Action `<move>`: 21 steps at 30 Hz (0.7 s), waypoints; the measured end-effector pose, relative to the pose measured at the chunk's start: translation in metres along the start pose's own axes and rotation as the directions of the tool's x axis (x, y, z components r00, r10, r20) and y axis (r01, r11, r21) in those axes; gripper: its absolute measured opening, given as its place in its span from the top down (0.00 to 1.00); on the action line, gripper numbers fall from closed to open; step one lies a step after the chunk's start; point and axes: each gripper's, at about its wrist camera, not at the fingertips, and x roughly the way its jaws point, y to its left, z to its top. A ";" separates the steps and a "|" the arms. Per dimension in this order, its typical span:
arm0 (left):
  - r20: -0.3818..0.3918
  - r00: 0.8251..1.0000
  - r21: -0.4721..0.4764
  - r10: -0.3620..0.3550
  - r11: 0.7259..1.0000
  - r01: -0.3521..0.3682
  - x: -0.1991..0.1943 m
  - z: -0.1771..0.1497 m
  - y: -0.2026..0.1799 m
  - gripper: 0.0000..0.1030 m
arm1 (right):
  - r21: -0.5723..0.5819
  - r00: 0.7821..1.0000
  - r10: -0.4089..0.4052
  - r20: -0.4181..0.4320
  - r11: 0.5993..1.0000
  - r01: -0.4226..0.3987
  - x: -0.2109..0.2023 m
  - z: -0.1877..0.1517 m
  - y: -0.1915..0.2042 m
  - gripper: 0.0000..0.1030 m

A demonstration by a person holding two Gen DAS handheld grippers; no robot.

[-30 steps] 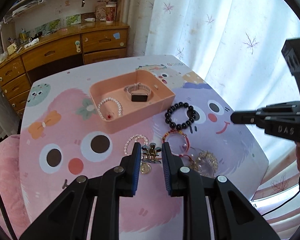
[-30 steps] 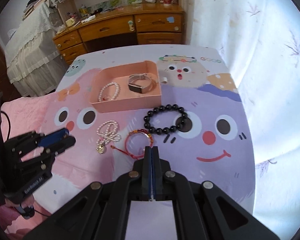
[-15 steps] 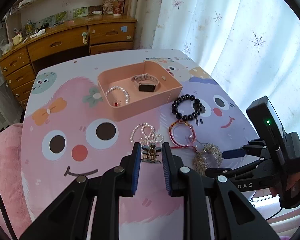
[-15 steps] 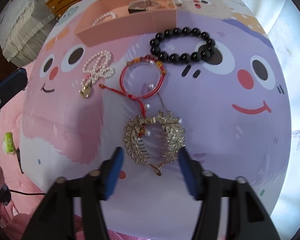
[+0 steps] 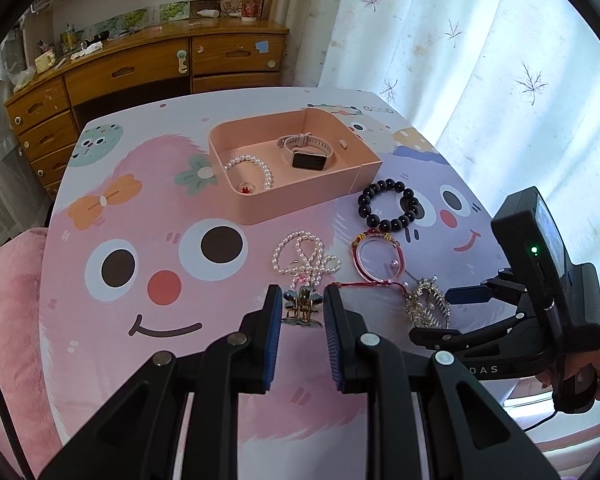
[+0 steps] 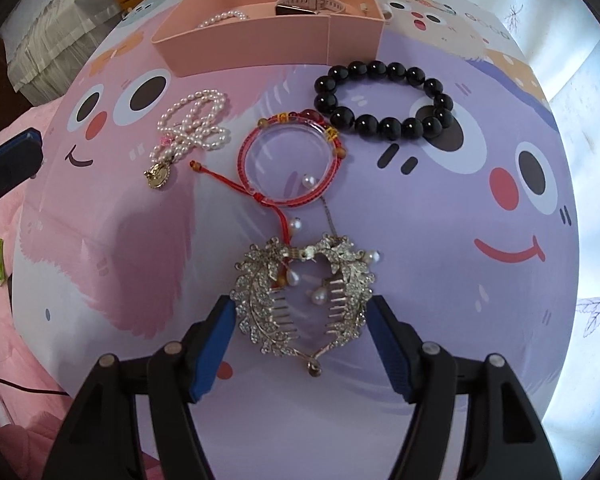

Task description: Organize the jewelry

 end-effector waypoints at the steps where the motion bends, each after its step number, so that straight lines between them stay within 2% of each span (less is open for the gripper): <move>1: 0.000 1.000 -0.001 0.001 1.000 -0.001 0.000 0.000 0.000 0.82 | -0.001 1.000 0.005 -0.002 1.000 -0.005 0.001 0.000 0.000 0.36; 10: 0.001 1.000 -0.003 -0.006 1.000 0.006 0.004 0.004 -0.003 0.82 | 0.038 0.997 0.069 0.016 0.997 -0.069 -0.007 0.000 -0.016 0.38; 15: 0.005 1.000 0.003 -0.008 1.000 0.008 0.005 0.007 -0.006 0.82 | 0.019 0.992 0.100 0.079 0.995 -0.102 -0.023 -0.007 -0.027 0.56; 16: 0.006 1.000 0.003 -0.008 1.000 0.008 0.005 0.008 -0.006 0.82 | 0.017 0.990 0.109 0.091 0.994 -0.111 -0.026 -0.007 -0.028 0.69; 17: 0.006 1.000 0.002 -0.009 1.000 0.009 0.005 0.008 -0.006 0.82 | 0.018 0.988 0.125 0.088 0.992 -0.127 -0.026 -0.006 -0.029 0.75; 21: 0.010 1.000 -0.001 -0.007 1.000 0.007 0.006 0.011 -0.007 0.82 | 0.027 0.988 0.137 0.077 0.990 -0.139 -0.024 -0.004 -0.033 0.75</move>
